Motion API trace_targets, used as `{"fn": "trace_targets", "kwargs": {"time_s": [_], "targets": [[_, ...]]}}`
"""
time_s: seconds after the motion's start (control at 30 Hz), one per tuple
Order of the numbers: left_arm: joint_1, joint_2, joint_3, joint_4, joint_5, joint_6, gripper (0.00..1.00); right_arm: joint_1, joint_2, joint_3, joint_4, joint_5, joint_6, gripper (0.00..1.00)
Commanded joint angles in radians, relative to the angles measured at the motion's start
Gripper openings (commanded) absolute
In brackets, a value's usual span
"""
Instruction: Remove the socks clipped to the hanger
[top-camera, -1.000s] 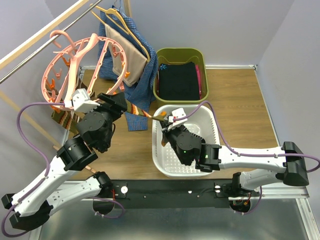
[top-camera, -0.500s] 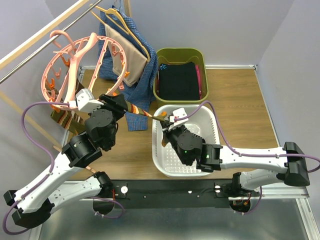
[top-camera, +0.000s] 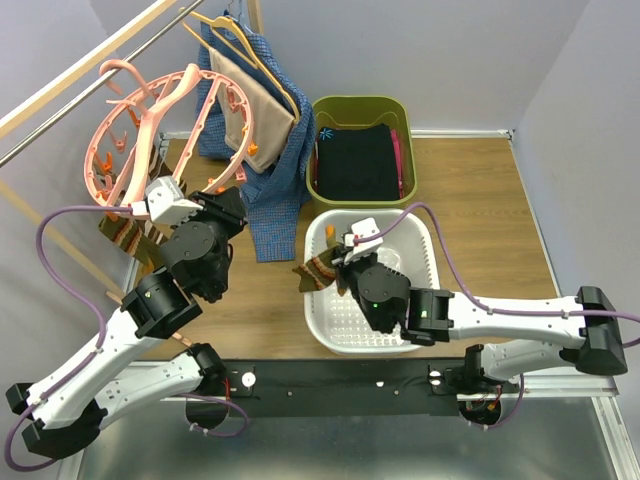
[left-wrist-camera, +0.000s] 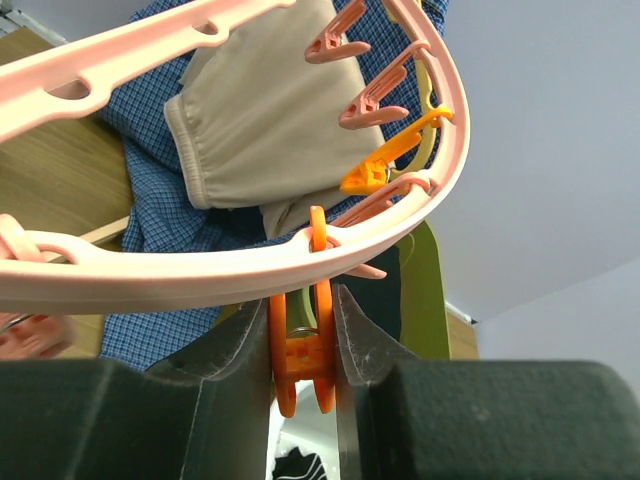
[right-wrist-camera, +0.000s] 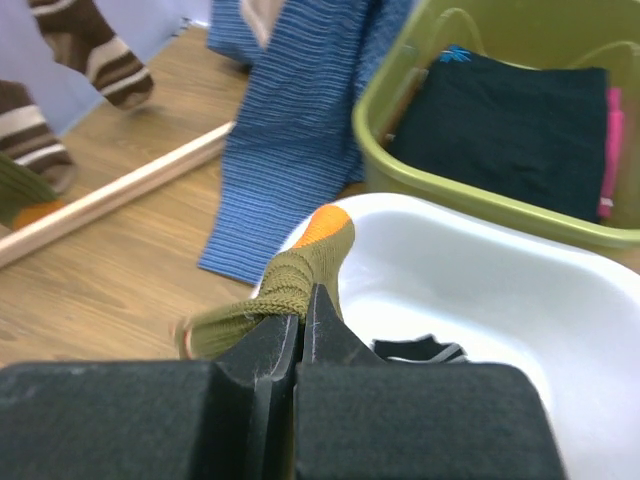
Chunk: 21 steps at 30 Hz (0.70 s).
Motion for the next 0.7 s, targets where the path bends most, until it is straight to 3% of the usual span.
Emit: {"fn": "trace_targets", "kwargs": {"time_s": [0.0,0.27,0.47,0.67], "targets": [[0.007,-0.028,-0.013,0.029,-0.034,0.015,0.02,0.007,-0.104,-0.016,-0.141,0.129,0.014,0.04],[0.007,-0.042,-0.013,0.029,0.008,-0.009,0.02,0.001,-0.282,0.047,-0.370,0.256,-0.024,0.04],[0.007,-0.043,-0.010,0.032,0.028,-0.025,0.02,-0.007,-0.339,0.078,-0.521,0.215,0.011,0.04],[0.007,-0.037,-0.011,0.041,0.054,-0.034,0.02,-0.015,-0.273,0.052,-0.673,0.115,0.158,0.04]]}}
